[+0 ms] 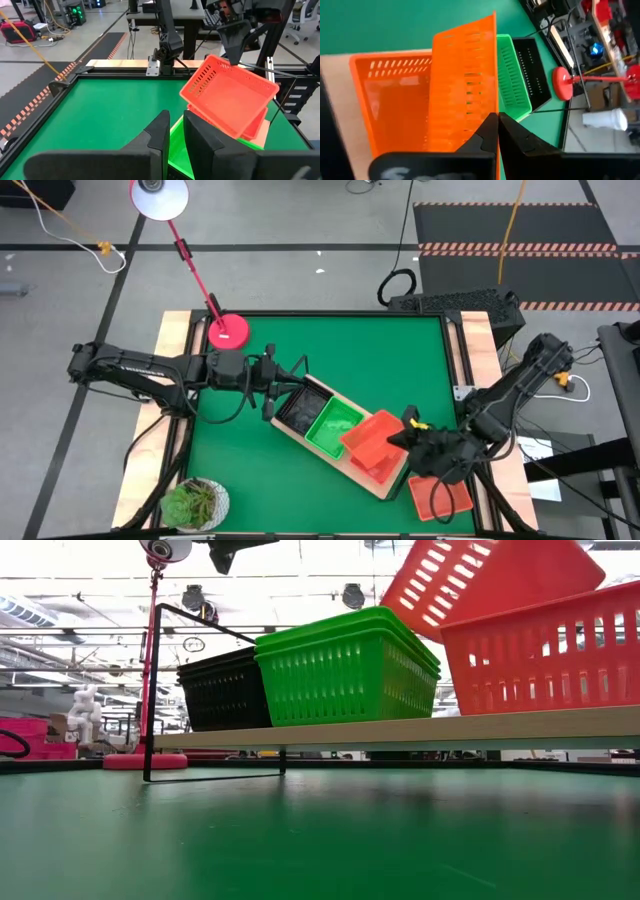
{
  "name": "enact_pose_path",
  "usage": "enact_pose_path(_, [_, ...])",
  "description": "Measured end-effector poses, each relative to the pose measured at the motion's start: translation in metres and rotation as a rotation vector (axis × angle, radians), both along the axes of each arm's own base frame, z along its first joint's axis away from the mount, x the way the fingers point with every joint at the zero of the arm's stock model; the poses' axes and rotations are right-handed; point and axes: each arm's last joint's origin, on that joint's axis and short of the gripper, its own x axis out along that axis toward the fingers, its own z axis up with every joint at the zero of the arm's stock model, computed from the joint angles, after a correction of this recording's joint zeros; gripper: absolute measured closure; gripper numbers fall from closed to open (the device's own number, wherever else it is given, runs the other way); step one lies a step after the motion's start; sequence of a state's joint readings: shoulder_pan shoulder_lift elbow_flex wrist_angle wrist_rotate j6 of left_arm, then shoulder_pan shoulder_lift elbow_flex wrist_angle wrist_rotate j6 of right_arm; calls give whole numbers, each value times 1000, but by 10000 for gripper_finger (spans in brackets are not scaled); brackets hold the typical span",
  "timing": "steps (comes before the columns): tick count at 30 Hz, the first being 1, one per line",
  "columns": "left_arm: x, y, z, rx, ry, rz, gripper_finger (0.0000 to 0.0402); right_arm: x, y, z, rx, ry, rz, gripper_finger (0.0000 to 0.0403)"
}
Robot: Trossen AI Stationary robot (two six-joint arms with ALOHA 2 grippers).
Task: Stack baskets on shelf by color
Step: Stack the top orange bin on the orange bin on the shelf
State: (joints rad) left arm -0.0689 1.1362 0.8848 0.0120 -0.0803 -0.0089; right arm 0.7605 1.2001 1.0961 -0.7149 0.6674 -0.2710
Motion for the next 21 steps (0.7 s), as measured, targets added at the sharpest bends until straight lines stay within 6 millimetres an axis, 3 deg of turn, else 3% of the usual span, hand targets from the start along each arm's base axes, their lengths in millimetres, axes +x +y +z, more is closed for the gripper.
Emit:
enact_pose_path(15, [0, 0, 1, 0, -7, 0, 344, -24, -16, -48, -73, -137, 186, 403])
enact_pose_path(21, [0, 0, 1, 0, -10, 0, 344, -28, -20, -56, -36, -139, 164, 403])
